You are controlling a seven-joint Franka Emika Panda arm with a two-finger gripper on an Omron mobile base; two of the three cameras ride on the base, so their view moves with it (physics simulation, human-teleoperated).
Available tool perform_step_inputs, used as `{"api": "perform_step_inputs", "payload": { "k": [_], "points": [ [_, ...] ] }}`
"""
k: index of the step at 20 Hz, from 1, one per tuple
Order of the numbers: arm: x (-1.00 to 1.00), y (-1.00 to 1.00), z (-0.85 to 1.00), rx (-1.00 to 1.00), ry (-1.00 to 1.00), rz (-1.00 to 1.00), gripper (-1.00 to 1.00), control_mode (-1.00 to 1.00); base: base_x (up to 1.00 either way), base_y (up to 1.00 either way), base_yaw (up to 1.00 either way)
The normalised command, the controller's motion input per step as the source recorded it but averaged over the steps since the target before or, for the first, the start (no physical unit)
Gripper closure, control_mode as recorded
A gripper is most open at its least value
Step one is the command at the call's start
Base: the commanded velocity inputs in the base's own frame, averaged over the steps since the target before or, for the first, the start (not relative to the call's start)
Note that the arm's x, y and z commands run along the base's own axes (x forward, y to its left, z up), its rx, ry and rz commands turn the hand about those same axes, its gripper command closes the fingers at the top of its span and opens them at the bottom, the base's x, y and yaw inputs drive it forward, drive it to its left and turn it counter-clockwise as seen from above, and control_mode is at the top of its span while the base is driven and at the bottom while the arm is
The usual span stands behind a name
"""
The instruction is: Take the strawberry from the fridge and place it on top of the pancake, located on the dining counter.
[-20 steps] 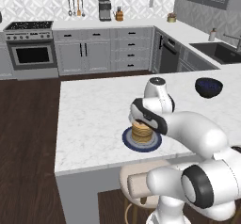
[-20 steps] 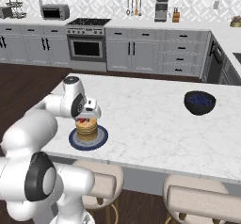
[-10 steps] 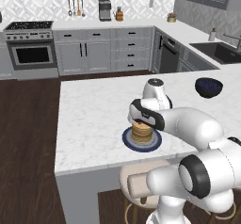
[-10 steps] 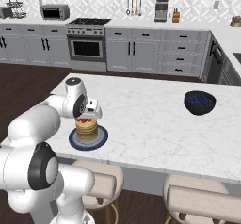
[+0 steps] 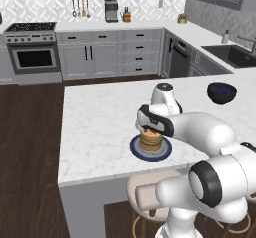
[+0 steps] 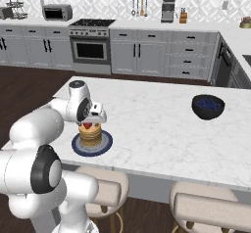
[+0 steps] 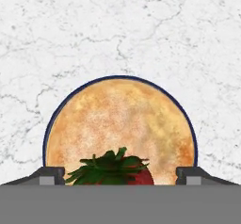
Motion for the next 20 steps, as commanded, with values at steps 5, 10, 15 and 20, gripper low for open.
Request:
{"api": "perform_step_inputs", "payload": {
  "k": [5,10,15,20],
  "points": [
    [0.0,0.0,0.0,0.0,0.0,0.0,-1.0,-1.0,0.0,0.0,0.0],
    [-0.11,0.0,0.49,0.0,-0.03,0.0,-1.0,-1.0,0.0,0.0,0.0],
    [-0.77,-0.32,0.97,0.09,-0.07,-0.01,-1.0,-1.0,0.0,0.0,0.0],
    [-1.0,-0.86,0.76,0.2,-0.01,-0.15,-1.0,-1.0,0.0,0.0,0.0]
  ]
}}
